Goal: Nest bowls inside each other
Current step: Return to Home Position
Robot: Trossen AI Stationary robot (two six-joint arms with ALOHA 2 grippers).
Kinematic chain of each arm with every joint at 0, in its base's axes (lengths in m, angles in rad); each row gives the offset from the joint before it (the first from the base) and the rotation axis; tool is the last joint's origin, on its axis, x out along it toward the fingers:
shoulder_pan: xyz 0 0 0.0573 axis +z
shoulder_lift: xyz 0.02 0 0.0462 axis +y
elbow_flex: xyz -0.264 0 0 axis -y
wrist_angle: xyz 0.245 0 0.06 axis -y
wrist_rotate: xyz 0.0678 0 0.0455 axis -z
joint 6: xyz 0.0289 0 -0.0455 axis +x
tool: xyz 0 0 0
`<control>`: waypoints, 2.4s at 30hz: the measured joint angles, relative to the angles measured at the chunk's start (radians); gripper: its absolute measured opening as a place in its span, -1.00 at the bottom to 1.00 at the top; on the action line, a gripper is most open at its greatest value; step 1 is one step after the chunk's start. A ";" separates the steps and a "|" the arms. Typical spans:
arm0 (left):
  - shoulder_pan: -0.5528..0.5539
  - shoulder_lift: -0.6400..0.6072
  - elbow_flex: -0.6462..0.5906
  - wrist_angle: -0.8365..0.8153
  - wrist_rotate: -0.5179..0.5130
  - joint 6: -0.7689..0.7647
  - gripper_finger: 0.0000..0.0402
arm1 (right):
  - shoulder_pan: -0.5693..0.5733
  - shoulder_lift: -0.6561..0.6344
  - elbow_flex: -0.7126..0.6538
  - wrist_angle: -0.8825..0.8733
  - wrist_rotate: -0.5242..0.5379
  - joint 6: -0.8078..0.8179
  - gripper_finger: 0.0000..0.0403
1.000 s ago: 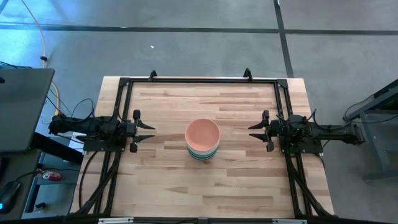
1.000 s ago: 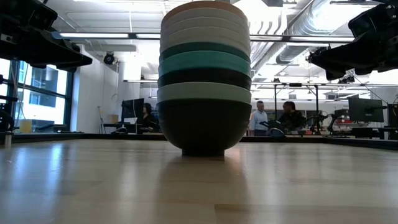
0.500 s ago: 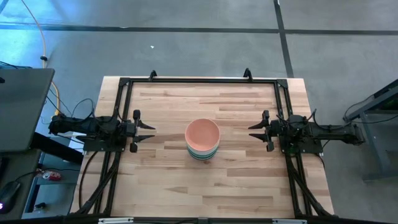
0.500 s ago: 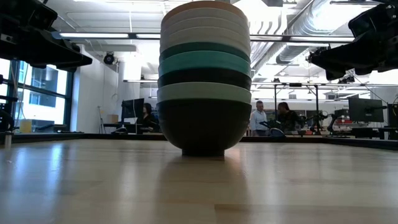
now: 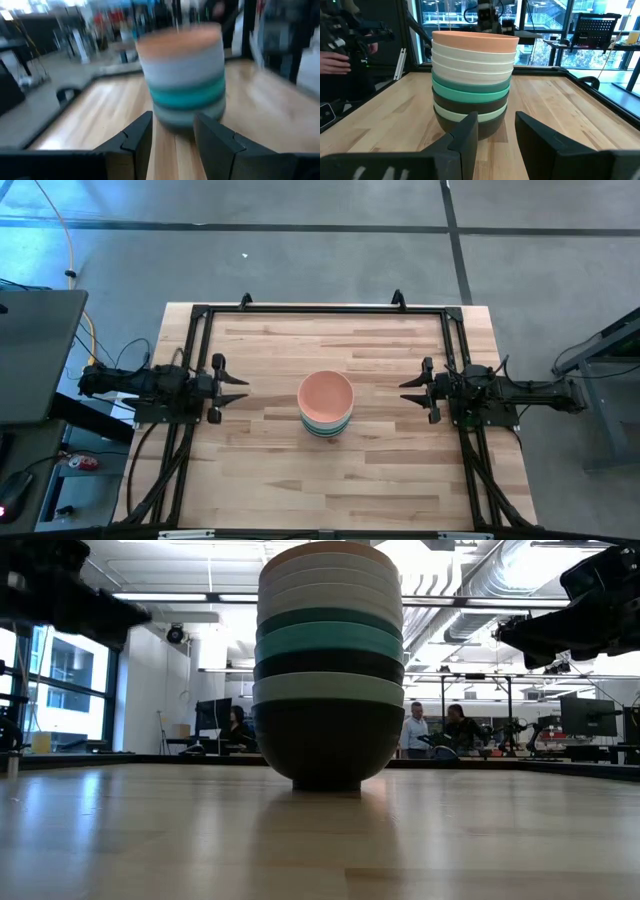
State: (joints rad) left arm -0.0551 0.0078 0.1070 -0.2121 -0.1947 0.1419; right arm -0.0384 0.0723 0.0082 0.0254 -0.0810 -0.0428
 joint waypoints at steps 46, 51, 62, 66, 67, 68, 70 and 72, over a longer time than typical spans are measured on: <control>0.001 0.018 -0.095 0.249 0.003 0.105 -0.35 | 0.000 0.000 0.000 0.000 0.000 -0.001 -0.38; 0.002 0.058 -0.095 0.250 0.003 0.149 -0.35 | 0.000 0.000 0.000 0.000 0.000 -0.001 -0.38; 0.002 0.124 -0.095 0.389 0.003 0.014 -0.35 | 0.000 0.000 0.000 0.000 0.000 0.000 -0.38; 0.002 0.124 -0.095 0.513 -0.010 -0.046 -0.35 | 0.000 0.000 0.000 0.000 0.000 0.000 -0.38; 0.002 0.124 -0.095 0.525 -0.019 -0.061 -0.35 | 0.000 0.000 0.000 0.000 0.000 0.000 -0.38; 0.002 0.124 -0.095 0.530 -0.024 -0.077 -0.35 | 0.000 0.000 0.000 0.000 0.000 0.000 -0.38; 0.002 0.124 -0.095 0.531 -0.027 -0.102 -0.35 | 0.000 0.000 0.000 0.000 0.000 0.000 -0.38; 0.002 0.124 -0.095 0.530 -0.024 -0.114 -0.35 | 0.000 0.000 0.000 0.000 0.000 0.000 -0.38</control>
State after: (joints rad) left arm -0.0528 0.1318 0.0124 0.3178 -0.2190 0.0279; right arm -0.0384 0.0723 0.0082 0.0254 -0.0811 -0.0428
